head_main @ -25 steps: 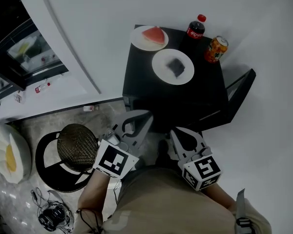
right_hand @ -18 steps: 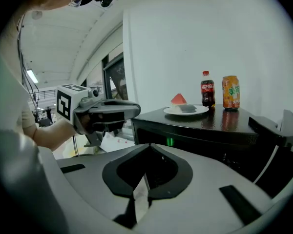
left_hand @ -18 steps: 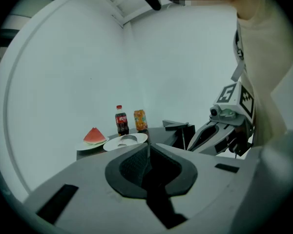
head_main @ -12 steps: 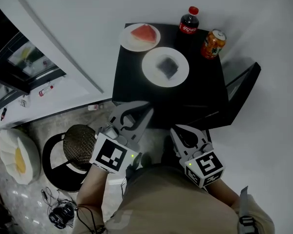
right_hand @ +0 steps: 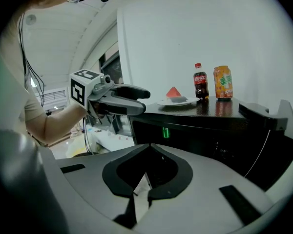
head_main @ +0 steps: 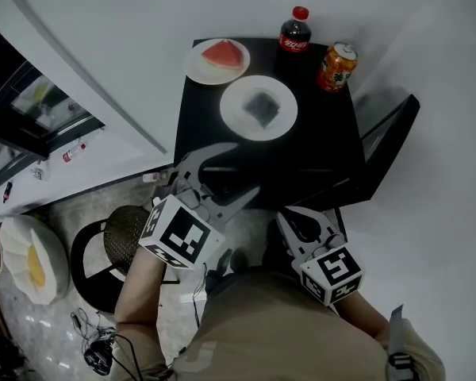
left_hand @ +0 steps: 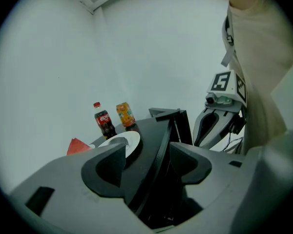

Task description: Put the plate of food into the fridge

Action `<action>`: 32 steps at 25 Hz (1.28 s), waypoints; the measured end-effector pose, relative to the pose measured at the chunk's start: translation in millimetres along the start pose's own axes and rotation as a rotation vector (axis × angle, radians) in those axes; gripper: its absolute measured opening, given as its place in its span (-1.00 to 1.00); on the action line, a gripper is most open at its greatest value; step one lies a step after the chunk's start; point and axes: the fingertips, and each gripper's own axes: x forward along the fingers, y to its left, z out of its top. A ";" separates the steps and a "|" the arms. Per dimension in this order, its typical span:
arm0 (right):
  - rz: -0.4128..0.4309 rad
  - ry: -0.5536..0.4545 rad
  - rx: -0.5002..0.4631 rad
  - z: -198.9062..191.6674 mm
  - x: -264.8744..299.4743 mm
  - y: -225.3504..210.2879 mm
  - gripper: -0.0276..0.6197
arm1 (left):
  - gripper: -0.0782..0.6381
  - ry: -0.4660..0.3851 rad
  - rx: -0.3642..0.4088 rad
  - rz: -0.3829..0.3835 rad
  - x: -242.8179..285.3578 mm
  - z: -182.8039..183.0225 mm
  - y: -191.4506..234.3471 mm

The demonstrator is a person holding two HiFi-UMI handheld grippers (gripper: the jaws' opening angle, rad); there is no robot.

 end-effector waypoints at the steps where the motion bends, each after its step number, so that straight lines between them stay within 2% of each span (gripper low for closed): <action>1: -0.001 0.002 0.002 -1.4 -0.9 -0.8 -0.84 | -0.03 0.022 0.029 -0.013 3.1 -1.5 -1.0; 4: -0.004 0.008 0.008 -5.5 -3.1 -2.0 -0.85 | 0.06 0.093 0.128 -0.028 13.7 -7.1 -1.6; 8: -0.002 0.013 0.008 -9.3 -4.3 -2.1 -0.84 | 0.08 0.172 0.238 -0.008 28.3 -13.6 3.7; 14: 0.002 0.032 0.003 -14.5 -7.3 -2.0 -0.84 | 0.12 0.270 0.345 -0.030 47.4 -24.3 5.2; 18: 0.011 0.044 0.001 -18.8 -7.8 -1.6 -0.84 | 0.15 0.303 0.369 -0.062 55.1 -27.1 3.9; 22: 0.024 0.044 0.010 -20.7 -8.7 -0.4 -0.85 | 0.16 0.313 0.354 -0.098 61.3 -32.0 1.6; 32: 0.029 0.054 0.018 -24.0 -8.9 -0.1 -0.84 | 0.16 0.322 0.398 -0.086 64.1 -35.7 1.0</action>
